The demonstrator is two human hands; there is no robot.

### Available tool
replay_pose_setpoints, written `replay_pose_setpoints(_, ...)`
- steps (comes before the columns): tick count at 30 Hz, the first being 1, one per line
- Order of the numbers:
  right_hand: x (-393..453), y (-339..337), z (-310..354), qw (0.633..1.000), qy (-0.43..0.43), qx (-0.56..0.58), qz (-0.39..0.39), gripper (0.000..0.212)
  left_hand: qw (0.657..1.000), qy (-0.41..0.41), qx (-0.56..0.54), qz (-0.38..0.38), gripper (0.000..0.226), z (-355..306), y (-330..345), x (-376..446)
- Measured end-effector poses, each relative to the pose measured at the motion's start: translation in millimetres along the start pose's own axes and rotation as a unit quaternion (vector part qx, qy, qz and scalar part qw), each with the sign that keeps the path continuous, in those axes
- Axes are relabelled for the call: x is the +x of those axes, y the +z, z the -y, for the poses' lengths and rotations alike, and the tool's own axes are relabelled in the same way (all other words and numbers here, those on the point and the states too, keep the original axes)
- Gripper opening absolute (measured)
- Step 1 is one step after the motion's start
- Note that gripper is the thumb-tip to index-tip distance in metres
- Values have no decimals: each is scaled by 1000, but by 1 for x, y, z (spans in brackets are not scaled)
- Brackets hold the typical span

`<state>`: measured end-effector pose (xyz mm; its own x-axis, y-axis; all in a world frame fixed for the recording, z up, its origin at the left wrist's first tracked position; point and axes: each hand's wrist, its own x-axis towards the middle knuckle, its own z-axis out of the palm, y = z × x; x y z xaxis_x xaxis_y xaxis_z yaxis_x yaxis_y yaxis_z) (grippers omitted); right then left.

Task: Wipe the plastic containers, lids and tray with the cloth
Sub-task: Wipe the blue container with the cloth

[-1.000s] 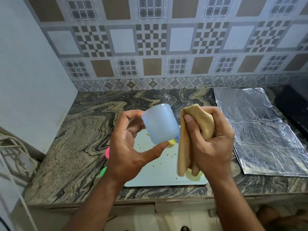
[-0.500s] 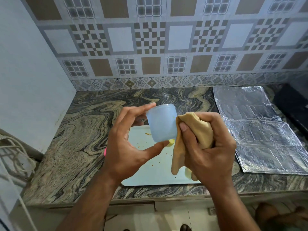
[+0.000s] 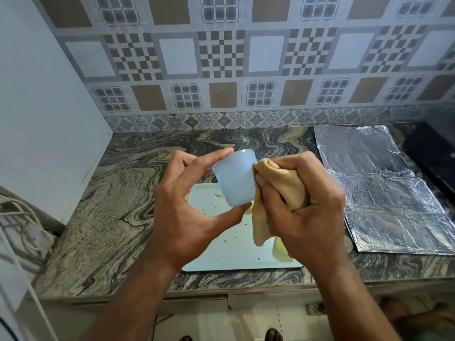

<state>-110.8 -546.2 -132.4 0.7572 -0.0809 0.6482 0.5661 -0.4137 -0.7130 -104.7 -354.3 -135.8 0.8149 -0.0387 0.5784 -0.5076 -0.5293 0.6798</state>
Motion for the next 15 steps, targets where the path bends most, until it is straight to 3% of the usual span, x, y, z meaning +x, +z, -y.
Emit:
replay_pose_setpoints(5,-19,2,0,999,-23,1,33,12,998,-35,-1,-51,80,6,5,0)
replay_pose_setpoints(10,-20,-2,2,997,30,67,-34,16,995,-46,-34,-77,77,8,6,-2)
replay_pose_setpoints(15,-10,-5,8,997,19,58,-46,19,997,-34,-46,-60,77,5,7,-4)
